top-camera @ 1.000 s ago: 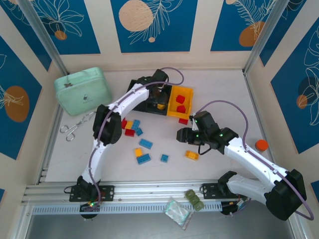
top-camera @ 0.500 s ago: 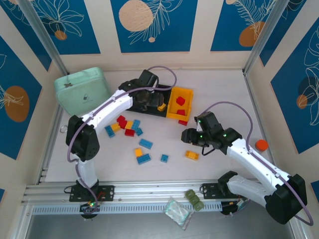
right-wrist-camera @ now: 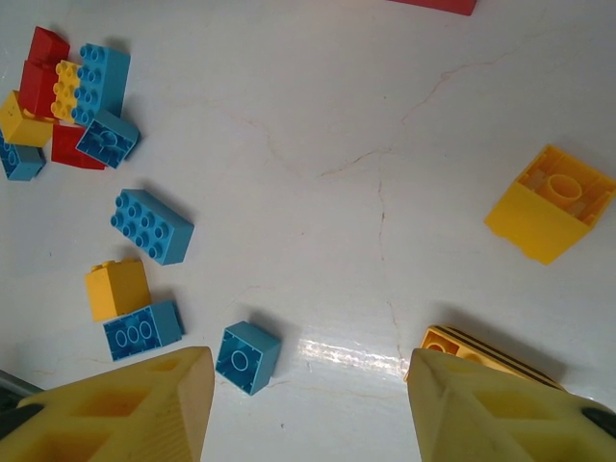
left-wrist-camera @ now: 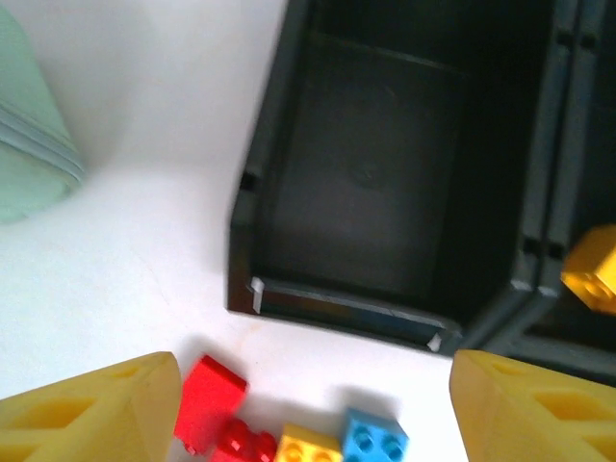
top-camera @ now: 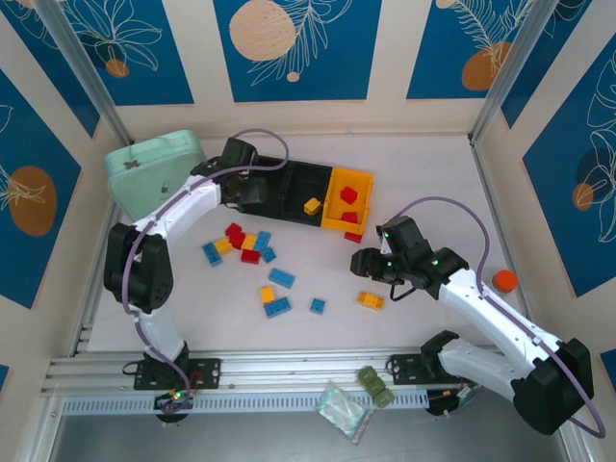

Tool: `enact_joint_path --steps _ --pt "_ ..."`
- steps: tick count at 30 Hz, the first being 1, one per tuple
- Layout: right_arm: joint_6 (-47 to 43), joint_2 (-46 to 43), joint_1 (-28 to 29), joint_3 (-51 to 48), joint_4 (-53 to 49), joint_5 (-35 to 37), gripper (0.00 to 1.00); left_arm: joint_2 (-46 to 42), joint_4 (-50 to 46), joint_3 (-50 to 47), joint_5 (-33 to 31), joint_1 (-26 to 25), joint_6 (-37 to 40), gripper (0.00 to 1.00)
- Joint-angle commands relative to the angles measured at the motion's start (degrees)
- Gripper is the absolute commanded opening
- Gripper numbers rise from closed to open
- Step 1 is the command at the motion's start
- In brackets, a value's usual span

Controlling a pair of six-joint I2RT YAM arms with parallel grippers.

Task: Sort the legos into containers by color
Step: Rotate the container at the top-center of the table.

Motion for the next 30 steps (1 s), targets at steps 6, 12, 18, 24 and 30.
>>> enact_joint_path --steps 6,12,18,24,30 --pt "0.6 1.6 -0.7 -1.3 0.3 -0.2 0.56 8.9 5.5 6.0 4.8 3.8 3.4 0.8" --pt "0.6 2.9 -1.1 -0.7 0.4 -0.2 0.56 13.5 7.1 8.7 8.0 5.2 3.4 0.8" --pt "0.5 4.4 -1.3 -0.4 1.0 -0.3 0.56 12.7 8.5 6.7 12.3 5.5 2.8 0.72" --pt "0.4 5.0 -1.3 -0.2 1.8 -0.7 0.56 9.0 11.7 0.8 17.3 5.5 1.5 0.67" --pt "0.7 3.6 -1.4 -0.9 1.3 -0.1 0.56 5.7 13.5 -4.2 20.5 5.3 -0.3 0.64"
